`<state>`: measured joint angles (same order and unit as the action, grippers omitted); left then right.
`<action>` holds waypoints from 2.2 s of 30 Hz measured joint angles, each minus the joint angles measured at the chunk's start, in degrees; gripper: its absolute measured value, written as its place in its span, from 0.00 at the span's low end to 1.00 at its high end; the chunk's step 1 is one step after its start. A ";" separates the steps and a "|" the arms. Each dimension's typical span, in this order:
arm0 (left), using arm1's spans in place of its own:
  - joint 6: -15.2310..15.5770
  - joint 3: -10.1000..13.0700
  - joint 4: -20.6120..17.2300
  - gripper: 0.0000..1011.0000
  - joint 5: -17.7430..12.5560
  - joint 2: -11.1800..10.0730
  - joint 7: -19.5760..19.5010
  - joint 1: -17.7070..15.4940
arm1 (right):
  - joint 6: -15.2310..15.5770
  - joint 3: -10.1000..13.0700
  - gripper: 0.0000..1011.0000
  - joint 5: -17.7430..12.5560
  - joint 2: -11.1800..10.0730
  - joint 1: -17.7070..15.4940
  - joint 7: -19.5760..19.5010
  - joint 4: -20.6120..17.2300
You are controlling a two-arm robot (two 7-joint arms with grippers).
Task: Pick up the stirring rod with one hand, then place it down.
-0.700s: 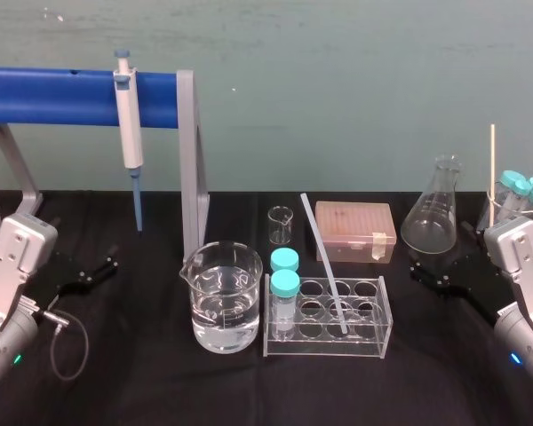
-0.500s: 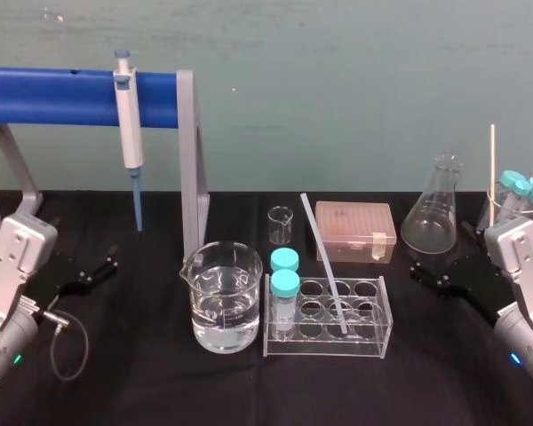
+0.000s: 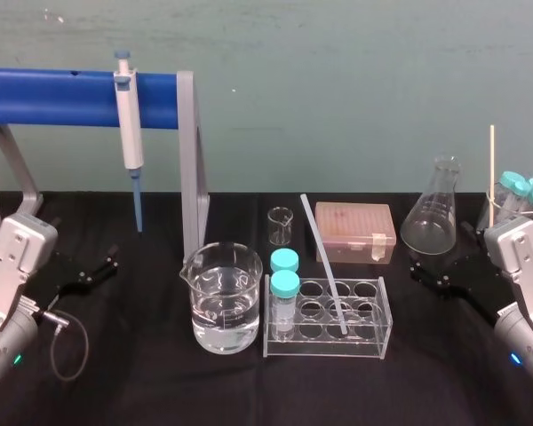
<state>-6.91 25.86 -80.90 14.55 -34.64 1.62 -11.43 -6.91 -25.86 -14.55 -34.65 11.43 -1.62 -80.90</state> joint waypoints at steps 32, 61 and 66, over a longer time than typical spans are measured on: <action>0.00 0.00 0.00 0.99 0.00 0.00 0.00 0.00 | 0.00 0.74 0.99 -0.59 0.31 0.00 0.74 -0.09; 0.00 0.00 0.00 0.99 0.00 0.00 0.00 0.00 | 17.46 0.60 0.99 -17.32 10.72 13.16 22.73 -0.80; 0.00 0.00 0.00 0.99 0.00 0.00 0.00 0.00 | 21.02 -1.18 0.99 -16.16 12.30 15.91 23.35 2.08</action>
<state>-6.91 25.86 -80.90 14.55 -34.65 1.62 -11.43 14.12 -27.05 -30.71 -22.34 27.35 21.73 -78.82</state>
